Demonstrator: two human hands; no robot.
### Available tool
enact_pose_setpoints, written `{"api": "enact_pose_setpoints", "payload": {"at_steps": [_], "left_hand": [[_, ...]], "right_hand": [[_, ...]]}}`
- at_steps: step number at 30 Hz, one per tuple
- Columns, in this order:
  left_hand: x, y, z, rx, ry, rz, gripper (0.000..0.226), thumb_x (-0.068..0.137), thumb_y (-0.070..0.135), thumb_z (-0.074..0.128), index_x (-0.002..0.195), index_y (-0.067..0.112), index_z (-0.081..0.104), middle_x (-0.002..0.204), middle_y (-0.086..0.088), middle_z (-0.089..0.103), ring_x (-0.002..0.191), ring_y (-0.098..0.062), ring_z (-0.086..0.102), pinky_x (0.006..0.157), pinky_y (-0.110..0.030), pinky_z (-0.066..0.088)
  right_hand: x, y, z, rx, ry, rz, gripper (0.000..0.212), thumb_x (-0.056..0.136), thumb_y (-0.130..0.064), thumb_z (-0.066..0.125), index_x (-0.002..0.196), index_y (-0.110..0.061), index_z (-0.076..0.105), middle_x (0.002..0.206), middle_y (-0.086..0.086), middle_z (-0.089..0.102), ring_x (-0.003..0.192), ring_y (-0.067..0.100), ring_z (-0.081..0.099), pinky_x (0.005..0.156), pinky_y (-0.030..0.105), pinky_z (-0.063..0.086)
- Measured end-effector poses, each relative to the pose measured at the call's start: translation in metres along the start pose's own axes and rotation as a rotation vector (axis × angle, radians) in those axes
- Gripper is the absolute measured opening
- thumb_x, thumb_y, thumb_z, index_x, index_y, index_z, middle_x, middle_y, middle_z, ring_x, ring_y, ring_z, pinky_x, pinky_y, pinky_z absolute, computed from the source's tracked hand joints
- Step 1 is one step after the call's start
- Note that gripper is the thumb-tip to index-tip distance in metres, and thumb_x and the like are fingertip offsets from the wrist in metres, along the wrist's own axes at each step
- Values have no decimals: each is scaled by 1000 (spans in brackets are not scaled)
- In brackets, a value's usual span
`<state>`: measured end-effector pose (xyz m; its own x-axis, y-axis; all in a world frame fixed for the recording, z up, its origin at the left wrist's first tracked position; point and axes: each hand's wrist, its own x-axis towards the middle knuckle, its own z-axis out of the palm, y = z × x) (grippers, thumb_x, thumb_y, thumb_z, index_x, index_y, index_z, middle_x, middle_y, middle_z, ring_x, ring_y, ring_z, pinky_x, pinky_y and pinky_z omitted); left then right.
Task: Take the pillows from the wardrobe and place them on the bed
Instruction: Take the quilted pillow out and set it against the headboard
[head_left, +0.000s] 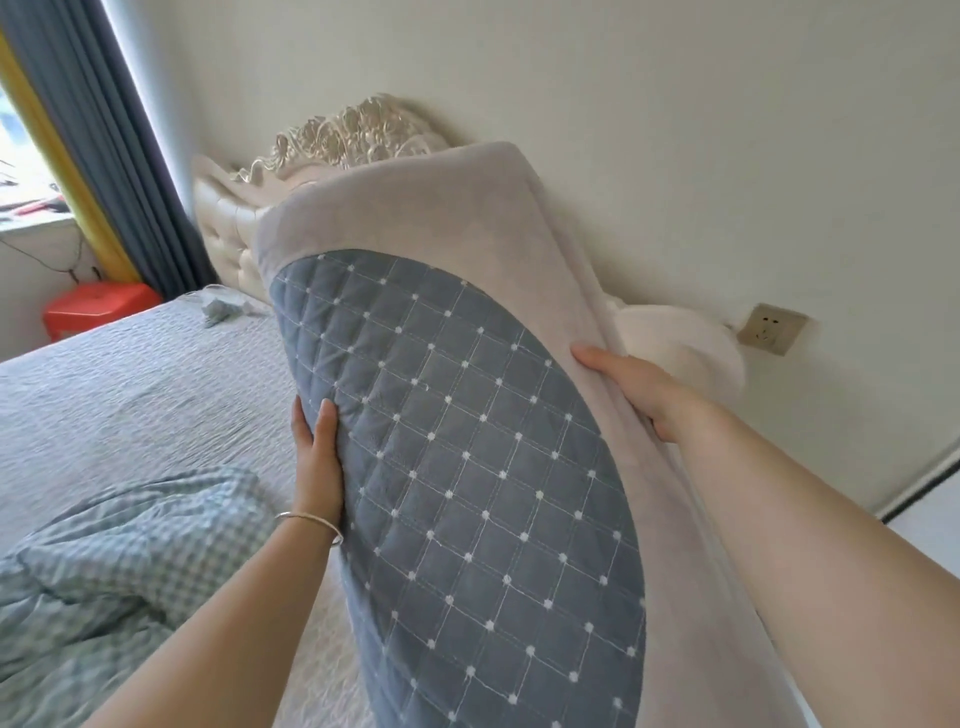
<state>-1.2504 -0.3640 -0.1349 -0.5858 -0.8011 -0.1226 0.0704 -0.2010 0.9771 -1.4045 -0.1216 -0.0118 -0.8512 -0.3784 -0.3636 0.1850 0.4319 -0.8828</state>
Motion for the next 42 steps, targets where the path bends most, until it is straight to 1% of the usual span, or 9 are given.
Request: {"api": "enact_pose_setpoints", "payload": {"at_steps": [4,7,11,13,18,23,29,35,42], "left_hand": [[34,-27,12,6,117,-57,60,96,51,34,150,31,15,135,6,36,114,-12,38,96,-31,30],[60,-57,13,11,245,-93,66,93,59,35,150,31,16,150,4,30,131,-18,35,109,-39,27],[102,-92,30,77,390,-174,88,72,82,35,146,38,19,153,-5,29,138,-31,31,113,-55,22],[121,-117,41,125,457,-215,102,58,94,33,145,42,18,151,-7,33,136,-32,34,112,-55,24],[148,-135,84,131,680,-356,66,90,63,35,148,34,21,146,-16,27,133,-34,31,113,-45,21],[197,-160,101,149,742,-424,62,93,61,30,148,35,23,155,-14,19,139,-35,25,114,-47,18],[250,-214,100,322,787,-484,61,96,57,24,151,30,14,153,-18,20,137,-36,27,111,-43,18],[299,-287,95,306,717,-526,65,94,60,25,150,32,8,155,-14,7,139,-40,18,114,-53,11],[340,-346,83,260,656,-499,72,89,67,31,150,32,15,156,-14,11,139,-37,24,114,-52,17]], "right_hand": [[83,-1,17,-46,-91,32,61,79,-55,61,123,-13,55,91,-3,64,77,10,57,64,26,42],[139,-1,33,-69,-188,49,54,84,-47,60,124,-11,55,84,-5,63,73,8,58,58,21,42],[219,3,47,-120,-305,80,39,86,-46,58,113,-17,54,78,-6,59,67,5,54,46,15,43],[261,10,53,-152,-329,85,41,85,-48,58,112,-17,53,79,-5,58,68,7,54,54,17,43],[348,19,62,-223,-406,148,76,64,-64,70,116,-11,55,95,7,68,75,21,65,60,31,56],[463,41,82,-305,-432,113,119,22,-82,74,120,-15,58,120,11,64,106,32,63,95,50,48],[513,70,128,-331,-391,35,83,70,-63,66,130,-7,51,120,4,57,114,26,55,97,30,42],[589,135,160,-366,-350,56,95,68,-66,64,136,-3,45,137,10,52,122,28,51,104,36,40],[632,180,174,-394,-303,11,71,77,-56,61,126,-5,53,126,11,59,115,30,55,96,34,42]]}}
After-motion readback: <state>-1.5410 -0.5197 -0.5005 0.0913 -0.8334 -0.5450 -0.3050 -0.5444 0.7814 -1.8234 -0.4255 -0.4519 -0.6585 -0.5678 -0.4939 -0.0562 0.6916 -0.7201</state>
